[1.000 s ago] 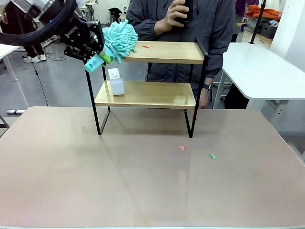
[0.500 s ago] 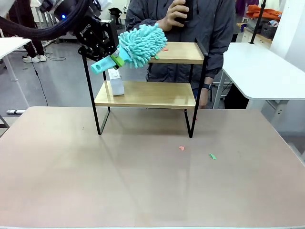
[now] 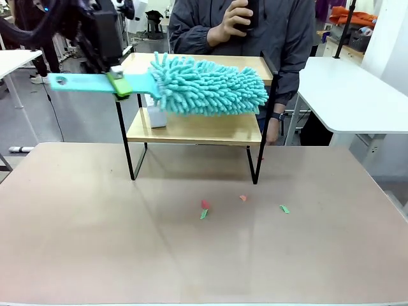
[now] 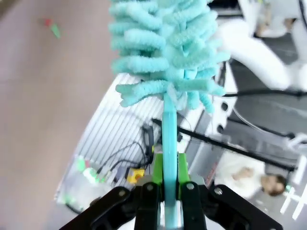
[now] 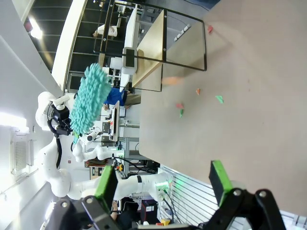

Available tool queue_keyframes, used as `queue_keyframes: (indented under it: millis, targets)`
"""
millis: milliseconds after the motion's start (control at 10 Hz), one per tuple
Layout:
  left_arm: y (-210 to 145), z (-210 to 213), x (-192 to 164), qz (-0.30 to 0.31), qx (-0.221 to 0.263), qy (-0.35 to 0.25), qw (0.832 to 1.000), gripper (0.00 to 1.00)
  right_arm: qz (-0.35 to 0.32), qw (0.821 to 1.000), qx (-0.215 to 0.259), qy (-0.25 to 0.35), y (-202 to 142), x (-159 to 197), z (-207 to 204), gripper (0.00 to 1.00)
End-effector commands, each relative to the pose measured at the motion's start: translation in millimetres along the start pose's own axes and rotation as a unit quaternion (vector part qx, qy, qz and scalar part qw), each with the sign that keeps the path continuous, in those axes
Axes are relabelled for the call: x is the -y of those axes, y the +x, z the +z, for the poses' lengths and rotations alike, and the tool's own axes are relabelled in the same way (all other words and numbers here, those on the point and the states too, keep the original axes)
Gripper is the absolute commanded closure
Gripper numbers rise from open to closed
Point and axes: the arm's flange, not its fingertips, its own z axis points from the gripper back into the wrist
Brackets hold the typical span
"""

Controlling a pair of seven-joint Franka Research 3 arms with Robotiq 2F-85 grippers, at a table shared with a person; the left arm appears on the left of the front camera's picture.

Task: Clean the shelf.
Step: Clean the remaining tier of the Shelf with the Duster once objects are removed.

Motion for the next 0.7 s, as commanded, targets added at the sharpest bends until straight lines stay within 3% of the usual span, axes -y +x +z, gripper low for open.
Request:
queue_keyframes:
  millis: [0, 400, 600]
  targets:
    - [-5.2, 14.0, -1.0, -0.019, -0.007, 0.004, 1.000, 0.88, 0.012, 1.000, 0.003, 0.008, 1.6, -1.1, -0.1, 0.00]
    - [-21.7, 23.3, 3.4, -0.044, 0.007, -0.031, 0.999, 0.88, 0.012, 1.000, 0.003, 0.008, 1.6, -1.1, -0.1, 0.00]
    - [-75.1, 57.5, 6.4, -0.077, 0.068, -0.057, 0.993, 0.88, 0.012, 1.000, 0.003, 0.008, 1.6, -1.1, -0.1, 0.00]
